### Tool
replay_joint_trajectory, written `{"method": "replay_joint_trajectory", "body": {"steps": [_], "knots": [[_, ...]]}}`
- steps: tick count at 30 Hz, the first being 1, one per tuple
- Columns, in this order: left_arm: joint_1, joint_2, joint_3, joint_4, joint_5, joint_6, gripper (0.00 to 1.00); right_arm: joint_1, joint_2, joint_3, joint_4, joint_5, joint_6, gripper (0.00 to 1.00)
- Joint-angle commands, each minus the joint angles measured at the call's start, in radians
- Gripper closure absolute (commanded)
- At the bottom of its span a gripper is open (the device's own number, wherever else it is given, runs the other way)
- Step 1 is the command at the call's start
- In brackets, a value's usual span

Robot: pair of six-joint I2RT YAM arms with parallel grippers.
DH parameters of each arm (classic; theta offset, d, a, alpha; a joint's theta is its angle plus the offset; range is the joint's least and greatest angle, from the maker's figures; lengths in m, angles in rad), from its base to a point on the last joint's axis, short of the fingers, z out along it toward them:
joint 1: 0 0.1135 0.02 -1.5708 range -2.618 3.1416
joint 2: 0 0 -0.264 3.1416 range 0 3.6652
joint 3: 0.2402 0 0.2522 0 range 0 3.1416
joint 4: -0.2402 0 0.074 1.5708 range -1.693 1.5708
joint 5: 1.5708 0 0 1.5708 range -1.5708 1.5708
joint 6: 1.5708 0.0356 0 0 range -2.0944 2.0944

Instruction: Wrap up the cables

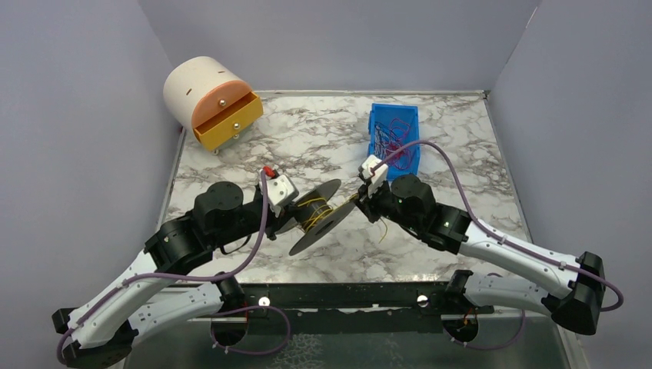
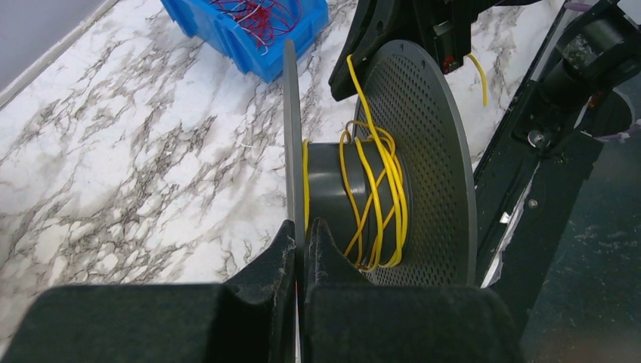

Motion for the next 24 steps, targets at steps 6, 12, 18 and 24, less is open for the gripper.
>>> {"method": "replay_joint_trajectory", "body": {"steps": [6, 12, 18, 24], "knots": [[-0.009, -0.041, 0.105, 0.054, 0.134, -0.004, 1.00, -0.039, -0.039, -0.116, 0.023, -0.006, 0.116, 0.99], [-0.009, -0.033, 0.122, 0.054, 0.131, -0.011, 1.00, -0.039, -0.042, -0.167, 0.061, -0.036, 0.165, 0.95], [-0.009, -0.031, 0.134, 0.056, 0.124, -0.009, 1.00, -0.038, -0.052, -0.195, 0.085, -0.040, 0.195, 0.88], [-0.008, -0.029, 0.147, 0.053, 0.117, -0.003, 1.00, -0.039, -0.060, -0.207, 0.094, -0.037, 0.203, 0.85]]}}
